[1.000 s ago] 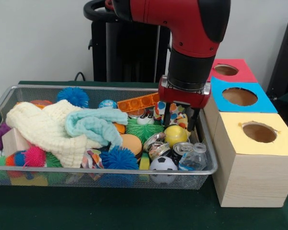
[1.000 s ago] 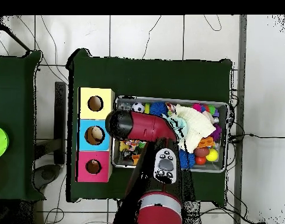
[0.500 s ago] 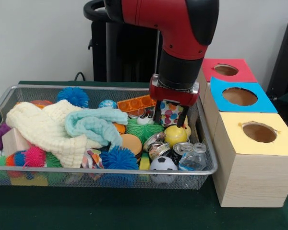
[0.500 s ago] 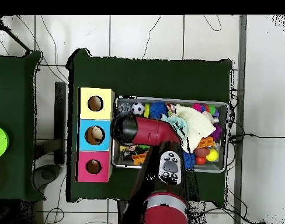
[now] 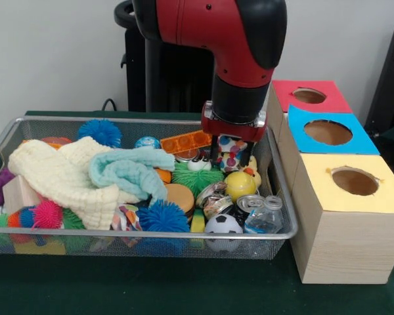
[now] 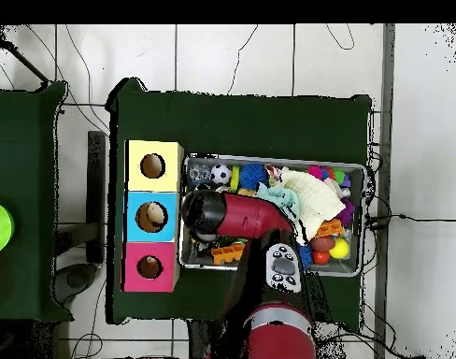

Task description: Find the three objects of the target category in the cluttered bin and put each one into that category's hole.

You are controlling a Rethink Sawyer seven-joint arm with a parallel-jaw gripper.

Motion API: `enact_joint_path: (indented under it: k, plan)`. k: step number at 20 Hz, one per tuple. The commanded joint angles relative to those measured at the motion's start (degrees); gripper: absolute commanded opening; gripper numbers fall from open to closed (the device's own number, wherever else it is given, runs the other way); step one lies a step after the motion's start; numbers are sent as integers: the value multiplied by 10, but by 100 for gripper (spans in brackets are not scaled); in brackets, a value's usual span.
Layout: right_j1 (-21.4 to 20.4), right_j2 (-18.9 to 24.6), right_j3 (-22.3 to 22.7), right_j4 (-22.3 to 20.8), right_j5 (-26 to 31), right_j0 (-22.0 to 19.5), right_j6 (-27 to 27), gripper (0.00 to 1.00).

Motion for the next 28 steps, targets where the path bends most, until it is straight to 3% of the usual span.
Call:
enact_joint_path:
  k: [1,6,14,22,27,28]
  plan:
    - [24,89,39,-26,54,-29,-37,100]
    - [21,112,56,-26,34,-39,-32,100]
    - [13,119,72,-47,-51,-43,-6,100]
    - [17,121,73,-68,-84,-52,8,100]
    - [21,114,60,-76,-71,-47,20,100]
    - [22,113,60,-78,-67,-47,20,0]
